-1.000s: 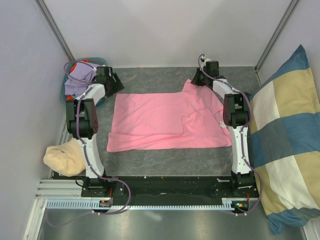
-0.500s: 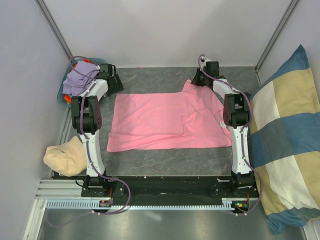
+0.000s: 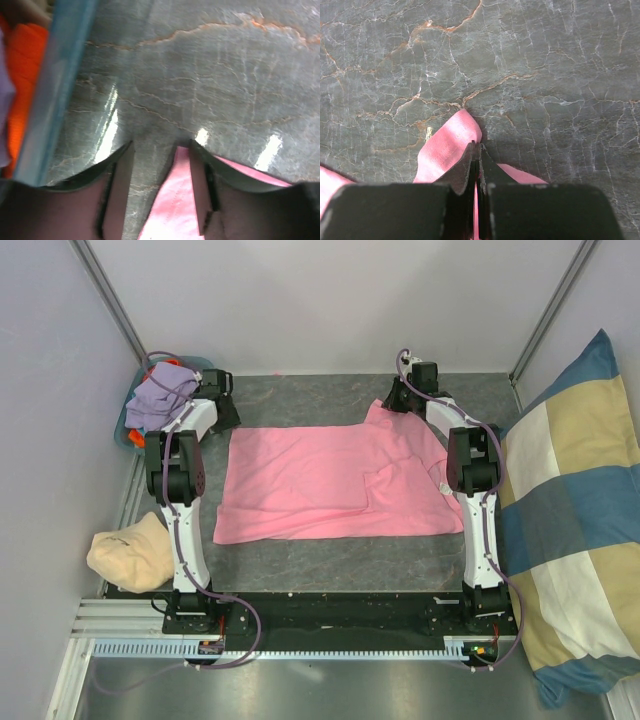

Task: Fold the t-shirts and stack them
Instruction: Fold the tshirt

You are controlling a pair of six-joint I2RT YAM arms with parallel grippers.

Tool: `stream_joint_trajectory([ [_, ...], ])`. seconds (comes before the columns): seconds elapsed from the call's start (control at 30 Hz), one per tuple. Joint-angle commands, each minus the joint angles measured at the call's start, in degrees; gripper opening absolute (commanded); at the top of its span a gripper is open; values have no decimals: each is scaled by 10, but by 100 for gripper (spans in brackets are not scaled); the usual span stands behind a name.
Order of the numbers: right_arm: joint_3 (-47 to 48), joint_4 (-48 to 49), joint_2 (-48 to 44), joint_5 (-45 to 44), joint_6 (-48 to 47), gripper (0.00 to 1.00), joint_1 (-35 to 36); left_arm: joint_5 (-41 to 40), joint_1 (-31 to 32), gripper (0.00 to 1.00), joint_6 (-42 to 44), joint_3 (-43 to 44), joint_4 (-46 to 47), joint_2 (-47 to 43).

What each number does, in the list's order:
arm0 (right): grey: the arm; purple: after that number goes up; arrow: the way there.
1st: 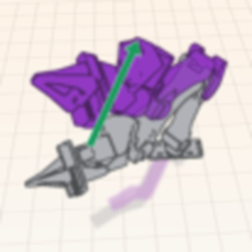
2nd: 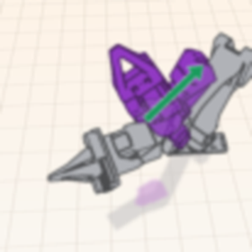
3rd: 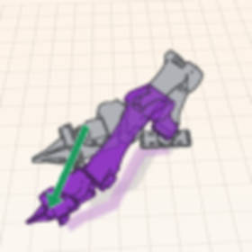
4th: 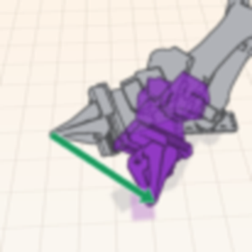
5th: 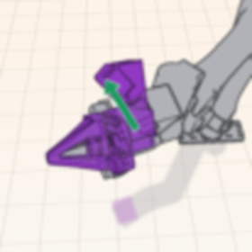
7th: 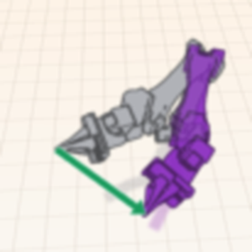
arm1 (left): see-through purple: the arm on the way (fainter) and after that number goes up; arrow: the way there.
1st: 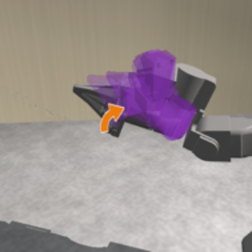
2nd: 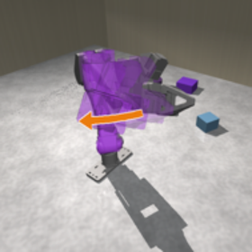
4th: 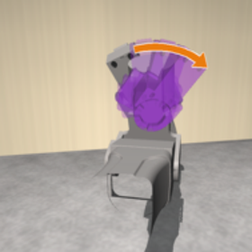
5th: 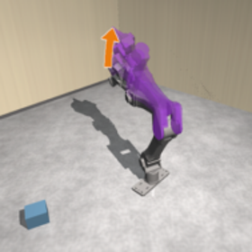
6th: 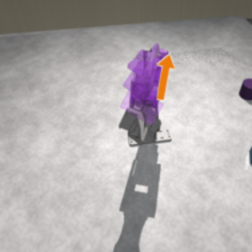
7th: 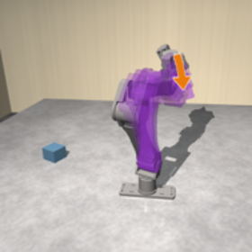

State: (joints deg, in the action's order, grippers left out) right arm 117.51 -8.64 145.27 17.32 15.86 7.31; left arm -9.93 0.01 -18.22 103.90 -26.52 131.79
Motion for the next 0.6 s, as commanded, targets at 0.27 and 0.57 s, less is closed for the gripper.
stream_joint_trajectory([
  [0.27,-10,3,-33,10,-5,0,-1,-15,-7,41,29,6,-9,35],
  [0.57,-10,4,-30,13,-2,0,-2,-63,34,63,58,-21,13,-10],
])
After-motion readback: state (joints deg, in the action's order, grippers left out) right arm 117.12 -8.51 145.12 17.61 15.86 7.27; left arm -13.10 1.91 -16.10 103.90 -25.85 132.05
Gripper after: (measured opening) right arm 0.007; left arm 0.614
